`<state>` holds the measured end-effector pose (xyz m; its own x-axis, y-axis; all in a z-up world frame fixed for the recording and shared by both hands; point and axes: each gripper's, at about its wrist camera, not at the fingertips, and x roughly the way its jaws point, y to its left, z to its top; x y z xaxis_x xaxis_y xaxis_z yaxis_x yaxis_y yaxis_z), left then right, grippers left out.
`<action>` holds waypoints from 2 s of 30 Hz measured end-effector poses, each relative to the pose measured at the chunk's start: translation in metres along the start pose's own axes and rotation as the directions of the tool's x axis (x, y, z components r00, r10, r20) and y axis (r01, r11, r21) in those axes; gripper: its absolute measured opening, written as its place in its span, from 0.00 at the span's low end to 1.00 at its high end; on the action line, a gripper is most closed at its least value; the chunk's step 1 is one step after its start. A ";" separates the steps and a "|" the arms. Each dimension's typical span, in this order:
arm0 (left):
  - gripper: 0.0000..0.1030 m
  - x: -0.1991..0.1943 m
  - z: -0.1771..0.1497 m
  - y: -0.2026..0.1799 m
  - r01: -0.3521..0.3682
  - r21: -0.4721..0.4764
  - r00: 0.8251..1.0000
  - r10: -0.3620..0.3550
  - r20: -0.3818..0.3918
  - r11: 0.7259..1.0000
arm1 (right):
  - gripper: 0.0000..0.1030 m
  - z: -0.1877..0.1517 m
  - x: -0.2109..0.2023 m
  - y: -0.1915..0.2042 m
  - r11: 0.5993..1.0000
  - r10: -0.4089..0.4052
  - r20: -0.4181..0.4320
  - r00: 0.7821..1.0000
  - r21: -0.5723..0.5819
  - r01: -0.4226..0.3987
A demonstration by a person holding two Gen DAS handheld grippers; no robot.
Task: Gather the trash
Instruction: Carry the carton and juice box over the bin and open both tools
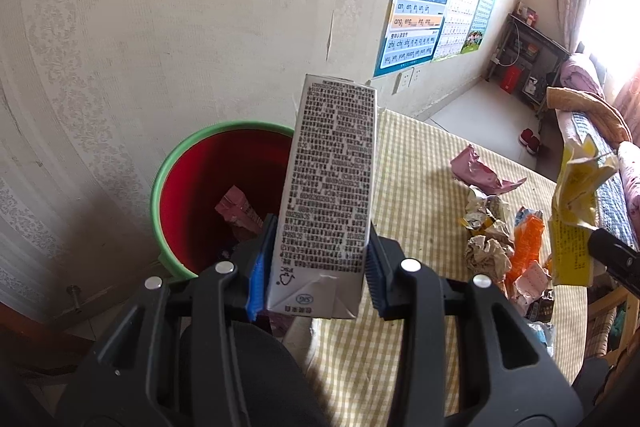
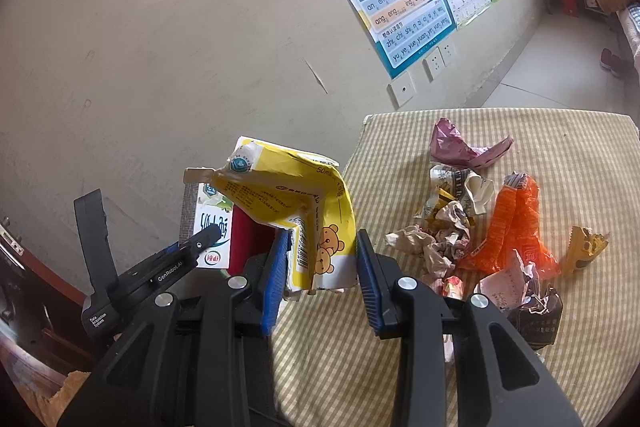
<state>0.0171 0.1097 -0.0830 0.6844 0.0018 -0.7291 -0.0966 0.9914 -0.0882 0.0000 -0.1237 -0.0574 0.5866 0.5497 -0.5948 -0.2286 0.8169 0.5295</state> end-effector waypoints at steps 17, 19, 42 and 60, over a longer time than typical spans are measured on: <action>0.38 0.002 0.003 0.030 -0.021 -0.039 1.000 0.022 0.004 0.999 | 0.32 -0.001 0.032 0.012 1.000 0.009 -0.069 0.998 -0.005 -0.009; 0.38 0.003 0.005 0.033 -0.028 -0.038 1.000 0.028 0.004 0.999 | 0.32 0.000 0.036 0.016 1.000 0.010 -0.076 0.997 -0.014 -0.011; 0.38 0.007 0.016 0.083 -0.088 -0.085 0.996 0.088 -0.004 0.992 | 0.32 0.029 0.084 0.063 0.994 0.059 -0.119 0.991 -0.082 -0.069; 0.38 0.040 0.019 0.106 -0.094 -0.109 0.994 0.086 -0.070 0.990 | 0.33 0.050 0.148 0.075 0.993 0.117 -0.203 0.972 0.034 -0.112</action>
<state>0.0474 0.2175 -0.1086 0.6208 0.0780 -0.7800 -0.2384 0.9667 -0.0931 0.1085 0.0103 -0.0758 0.3855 0.6655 -0.6391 -0.2663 0.7434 0.6135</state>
